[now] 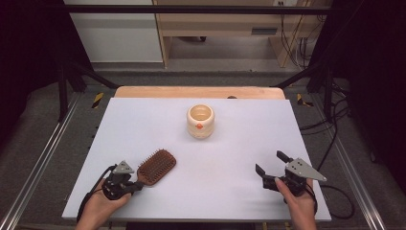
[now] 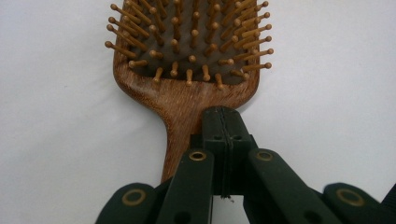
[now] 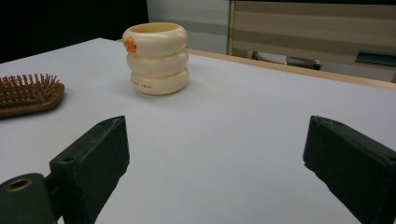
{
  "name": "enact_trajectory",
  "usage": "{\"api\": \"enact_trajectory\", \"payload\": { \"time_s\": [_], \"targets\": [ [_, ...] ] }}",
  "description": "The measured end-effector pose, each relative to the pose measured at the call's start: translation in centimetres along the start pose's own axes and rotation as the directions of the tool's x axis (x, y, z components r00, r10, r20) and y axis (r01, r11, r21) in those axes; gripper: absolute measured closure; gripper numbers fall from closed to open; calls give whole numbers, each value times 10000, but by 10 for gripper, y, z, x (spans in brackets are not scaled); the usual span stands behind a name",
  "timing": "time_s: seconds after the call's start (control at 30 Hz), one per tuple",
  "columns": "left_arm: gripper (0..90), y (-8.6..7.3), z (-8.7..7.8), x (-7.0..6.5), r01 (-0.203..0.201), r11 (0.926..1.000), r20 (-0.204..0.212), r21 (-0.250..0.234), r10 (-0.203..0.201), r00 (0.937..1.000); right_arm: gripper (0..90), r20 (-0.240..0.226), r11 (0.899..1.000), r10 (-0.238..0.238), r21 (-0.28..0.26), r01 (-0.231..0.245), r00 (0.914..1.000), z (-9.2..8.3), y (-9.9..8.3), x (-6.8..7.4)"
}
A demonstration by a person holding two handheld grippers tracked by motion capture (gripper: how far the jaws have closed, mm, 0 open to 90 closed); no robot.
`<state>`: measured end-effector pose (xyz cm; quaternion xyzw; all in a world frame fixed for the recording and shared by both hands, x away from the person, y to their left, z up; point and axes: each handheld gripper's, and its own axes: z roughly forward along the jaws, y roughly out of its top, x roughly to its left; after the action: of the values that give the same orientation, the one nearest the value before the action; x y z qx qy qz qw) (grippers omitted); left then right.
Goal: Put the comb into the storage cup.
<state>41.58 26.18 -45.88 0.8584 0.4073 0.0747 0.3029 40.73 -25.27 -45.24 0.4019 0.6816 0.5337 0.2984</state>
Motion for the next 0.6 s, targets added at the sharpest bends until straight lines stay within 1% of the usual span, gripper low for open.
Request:
{"api": "enact_trajectory", "payload": {
  "time_s": [0.07, 0.13, 0.17, 0.2, 0.27, 0.33, 0.4, 0.47, 0.53, 0.6],
  "targets": [
    [896, 0, 0, -1, -10, 10000, -12, 1, 10, 10000, 73, -5, 10000, -11, -3, 11, 10000, 0, 0, 0],
    [896, 1, -3, -2, -91, 9999, 50, -67, 92, 9999, 72, -4, 10000, -5, -7, 5, 10000, 0, 0, 0],
    [897, 1, -4, -2, -114, 9999, 18, -128, 115, 9999, 73, 3, 10000, 2, -2, -2, 10000, 0, 0, 0],
    [897, 2, -7, -3, -164, 9997, -72, -204, 163, 9998, 72, 7, 10000, 3, 2, -3, 10000, 0, 0, 0],
    [896, 4, -13, -3, -178, 9984, -414, -533, 156, 9990, 72, 11, 10000, 39, 20, -39, 10000, 0, 0, 0],
    [896, 4, -19, -2, -190, 9945, -600, -1027, 128, 9981, 73, 17, 10000, -18, 38, 18, 10000, 0, 0, 0],
    [896, 3, -23, -1, -194, 9903, -798, -1379, 84, 9968, 72, 2, 9999, -85, 108, 85, 10000, 1, 0, 1],
    [895, 3, -27, 0, -409, 9911, -808, -1267, 308, 9963, 72, 1, 9998, -135, 150, 135, 9999, 1, -1, 1],
    [895, 1, -32, 2, -208, 9875, -860, -1560, 74, 9963, 72, -32, 9998, -186, 115, 186, 9998, 2, 0, 1],
    [890, -1, -34, 5, -110, 9867, -883, -1622, -34, 9961, 72, -55, 9997, -223, 118, 224, 9997, 2, 0, 2]
  ]
}}
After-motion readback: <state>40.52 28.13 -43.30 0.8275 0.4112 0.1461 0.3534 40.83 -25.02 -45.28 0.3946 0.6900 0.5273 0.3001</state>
